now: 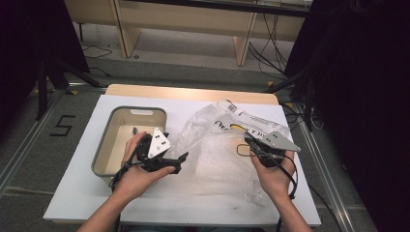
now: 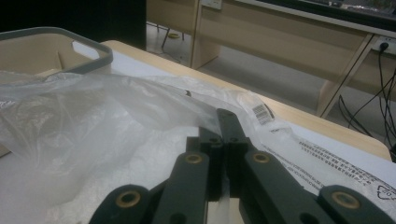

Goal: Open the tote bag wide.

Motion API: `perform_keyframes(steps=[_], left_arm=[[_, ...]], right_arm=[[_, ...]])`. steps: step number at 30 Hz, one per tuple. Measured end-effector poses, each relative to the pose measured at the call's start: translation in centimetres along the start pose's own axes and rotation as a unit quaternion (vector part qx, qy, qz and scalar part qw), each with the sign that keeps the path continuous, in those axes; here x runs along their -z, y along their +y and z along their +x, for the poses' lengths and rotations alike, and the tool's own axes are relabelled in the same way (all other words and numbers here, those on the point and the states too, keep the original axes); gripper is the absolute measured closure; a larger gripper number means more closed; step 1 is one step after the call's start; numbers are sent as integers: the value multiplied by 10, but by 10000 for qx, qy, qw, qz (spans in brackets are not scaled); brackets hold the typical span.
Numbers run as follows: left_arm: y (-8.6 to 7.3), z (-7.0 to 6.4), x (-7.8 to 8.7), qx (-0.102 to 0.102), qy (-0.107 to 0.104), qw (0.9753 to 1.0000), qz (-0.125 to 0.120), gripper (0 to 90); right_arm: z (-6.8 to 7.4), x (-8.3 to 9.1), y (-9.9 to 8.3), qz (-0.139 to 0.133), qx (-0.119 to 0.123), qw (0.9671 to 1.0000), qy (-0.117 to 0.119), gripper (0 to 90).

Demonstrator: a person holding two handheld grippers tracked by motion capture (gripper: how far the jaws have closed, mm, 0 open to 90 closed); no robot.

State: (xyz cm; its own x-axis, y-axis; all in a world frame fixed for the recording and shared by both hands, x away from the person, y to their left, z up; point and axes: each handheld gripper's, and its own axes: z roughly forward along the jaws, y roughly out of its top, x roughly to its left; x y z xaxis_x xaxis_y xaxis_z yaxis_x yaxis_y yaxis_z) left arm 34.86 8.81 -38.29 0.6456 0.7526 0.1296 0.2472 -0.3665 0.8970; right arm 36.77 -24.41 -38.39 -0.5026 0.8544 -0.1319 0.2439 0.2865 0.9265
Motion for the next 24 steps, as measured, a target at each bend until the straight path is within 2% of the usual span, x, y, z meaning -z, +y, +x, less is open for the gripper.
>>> perform_keyframes(steps=[6, 9, 14, 16, 19, 24], left_arm=[[-1, 8, 5, 46, 86, 10000, 3, 167], [0, 7, 6, 73, 30, 10000, -40, 177], [4, -1, 3, -34, -36, 10000, -53, 196], [3, -2, 2, 8, -57, 10000, -52, 201], [2, 0, 2, 55, -42, 10000, -47, 204], [1, 5, 2, 116, 12, 9999, -51, 205]], right_arm=[[0, 0, 0, -16, -6, 10000, 2, 900], [1, 1, 0, -63, -20, 10000, 3, 900], [2, 2, 4, -173, 26, 9998, -32, 900], [1, 4, 7, -243, 54, 9997, -51, 900], [-1, 5, 10, -316, 62, 9994, -93, 900], [-1, 4, 7, -238, 32, 9997, -99, 900]])
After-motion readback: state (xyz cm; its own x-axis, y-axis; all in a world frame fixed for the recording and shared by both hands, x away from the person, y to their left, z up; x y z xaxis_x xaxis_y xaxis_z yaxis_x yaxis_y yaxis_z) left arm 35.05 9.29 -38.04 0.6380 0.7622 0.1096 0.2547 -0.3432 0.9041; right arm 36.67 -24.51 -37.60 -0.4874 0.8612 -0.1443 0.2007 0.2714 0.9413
